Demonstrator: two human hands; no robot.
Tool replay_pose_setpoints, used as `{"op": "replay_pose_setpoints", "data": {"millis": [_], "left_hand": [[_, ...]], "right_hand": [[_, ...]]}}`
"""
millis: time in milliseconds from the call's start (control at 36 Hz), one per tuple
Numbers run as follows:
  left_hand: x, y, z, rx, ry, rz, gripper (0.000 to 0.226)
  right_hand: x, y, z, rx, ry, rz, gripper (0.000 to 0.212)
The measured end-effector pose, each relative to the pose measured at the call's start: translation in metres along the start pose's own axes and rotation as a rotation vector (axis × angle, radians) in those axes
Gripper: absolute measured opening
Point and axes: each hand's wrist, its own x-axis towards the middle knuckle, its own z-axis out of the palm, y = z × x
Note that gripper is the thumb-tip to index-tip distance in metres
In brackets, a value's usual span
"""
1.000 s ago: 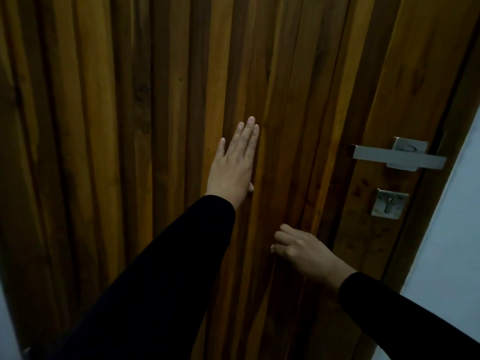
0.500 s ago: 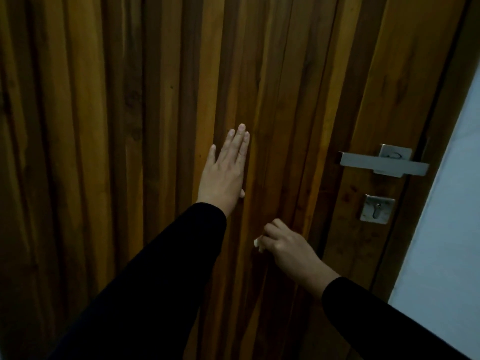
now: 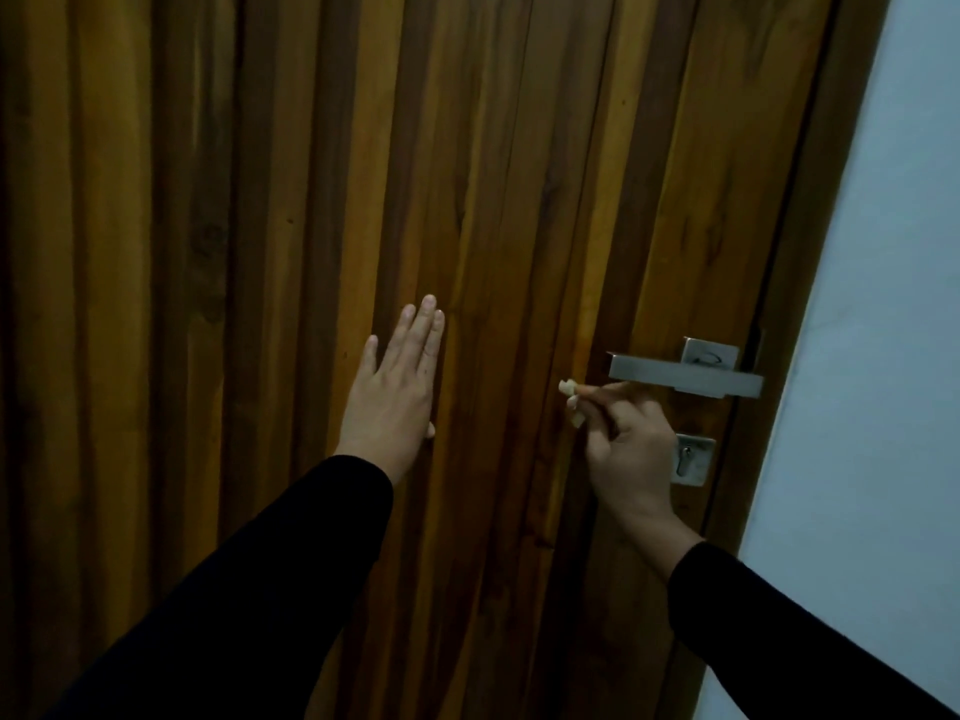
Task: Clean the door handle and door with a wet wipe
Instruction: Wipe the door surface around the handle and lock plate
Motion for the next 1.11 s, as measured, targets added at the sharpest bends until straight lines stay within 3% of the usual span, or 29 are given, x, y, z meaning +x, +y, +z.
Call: {"op": "replay_pose_setpoints", "data": {"millis": [83,194,333,444,528,639,722,972,1111], "left_hand": [[0.000,-0.001,0.001,-0.017,0.003,0.000,0.110],[-0.001,0.001,-0.002,0.023,-0.005,-0.005,0.108],[-0.001,0.003,-0.004,0.066,-0.024,-0.012,0.110],[0.000,0.002,-0.004,0.063,-0.027,-0.015,0.113],[0.000,0.001,-0.002,0.037,-0.020,-0.008,0.109],[0.000,0.002,-0.002,0.045,-0.021,-0.016,0.112],[-0.001,0.002,-0.003,0.062,-0.024,-0.023,0.111],[-0.002,0.004,-0.003,0.040,-0.014,-0.028,0.113],[-0.002,0.004,-0.002,0.044,-0.013,-0.033,0.113]], "right_hand": [[0.009,0.001,0.004,0.016,0.005,0.061,0.017],[0.017,0.009,0.010,0.030,-0.086,-0.057,0.019],[0.014,0.012,0.009,-0.109,-0.085,-0.239,0.025],[0.007,0.018,0.006,-0.214,-0.190,-0.386,0.011],[-0.003,0.026,0.004,-0.231,-0.270,-0.457,0.022],[-0.016,0.032,-0.004,-0.295,-0.358,-0.514,0.006],[-0.025,0.037,-0.011,-0.318,-0.389,-0.504,0.008],[-0.005,0.018,-0.015,-0.217,-0.243,-0.329,0.030],[0.013,0.007,0.004,-0.259,-0.248,-0.299,0.007]]}}
